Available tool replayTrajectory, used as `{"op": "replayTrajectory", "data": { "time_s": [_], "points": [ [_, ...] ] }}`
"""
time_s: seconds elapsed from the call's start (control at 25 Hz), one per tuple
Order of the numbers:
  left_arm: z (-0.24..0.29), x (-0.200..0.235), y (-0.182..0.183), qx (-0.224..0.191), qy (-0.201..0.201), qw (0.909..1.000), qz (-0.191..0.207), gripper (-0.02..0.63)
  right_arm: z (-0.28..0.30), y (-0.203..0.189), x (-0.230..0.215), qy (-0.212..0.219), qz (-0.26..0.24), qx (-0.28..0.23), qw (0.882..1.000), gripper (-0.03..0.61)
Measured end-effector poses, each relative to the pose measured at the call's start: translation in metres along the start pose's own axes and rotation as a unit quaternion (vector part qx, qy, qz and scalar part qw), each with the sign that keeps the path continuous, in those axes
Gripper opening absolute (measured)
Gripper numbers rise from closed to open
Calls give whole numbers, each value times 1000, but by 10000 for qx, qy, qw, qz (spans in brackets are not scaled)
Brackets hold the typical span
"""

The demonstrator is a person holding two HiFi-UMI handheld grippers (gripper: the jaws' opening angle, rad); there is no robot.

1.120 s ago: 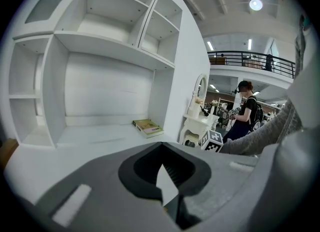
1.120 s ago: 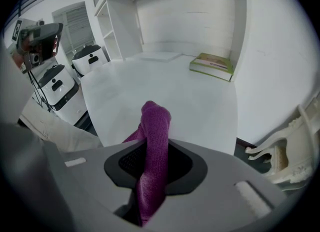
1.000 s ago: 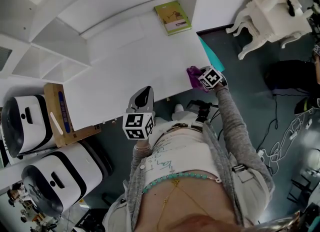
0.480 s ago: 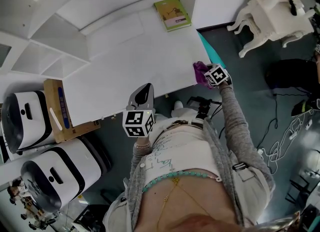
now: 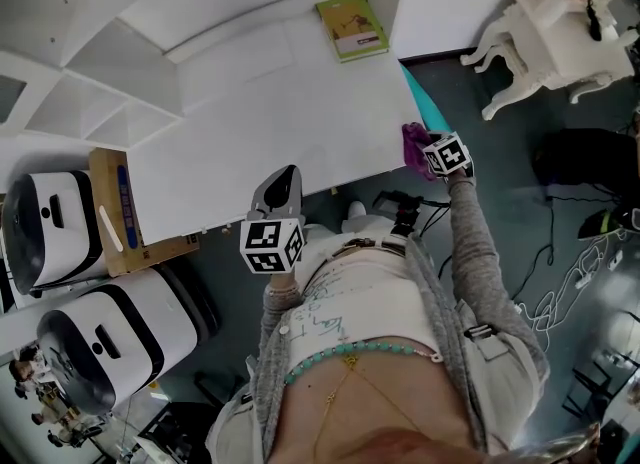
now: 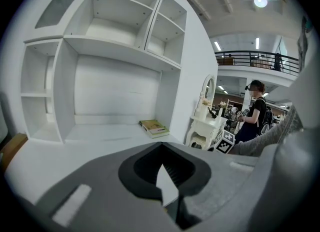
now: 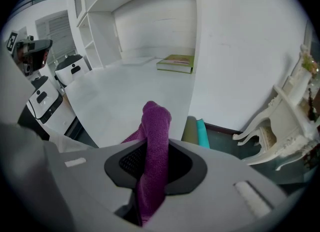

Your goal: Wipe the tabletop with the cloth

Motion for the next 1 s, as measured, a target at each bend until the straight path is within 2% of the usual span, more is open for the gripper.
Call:
{"op": "replayTrajectory", "data": {
  "time_s": [0.32, 0.64, 0.84, 1.0],
  "points": [
    [-2, 2, -3, -3, 147, 9998, -95, 0, -3, -11, -8, -20, 342, -166, 9993, 103],
    [-6, 17, -4, -75, 355, 9991, -207, 0, -7, -22, -14, -335, 750, -230, 9964, 100],
    [-13, 39, -2, -95, 352, 9989, -298, 0, -14, -9, -5, -719, 438, -72, 9964, 95],
    [-20, 64, -1, -83, 351, 9986, -391, 0, -21, 10, 5, -816, 412, -234, 9955, 94]
  ]
}}
Point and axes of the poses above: the fingertips, and each gripper's own axes: z forward along the fingers, x to its left, y out of its top, the point moved 9 cm from there along -z, backward along the fingers, and after that the axes turned 8 degrees about -z, right-handed, at the moved point
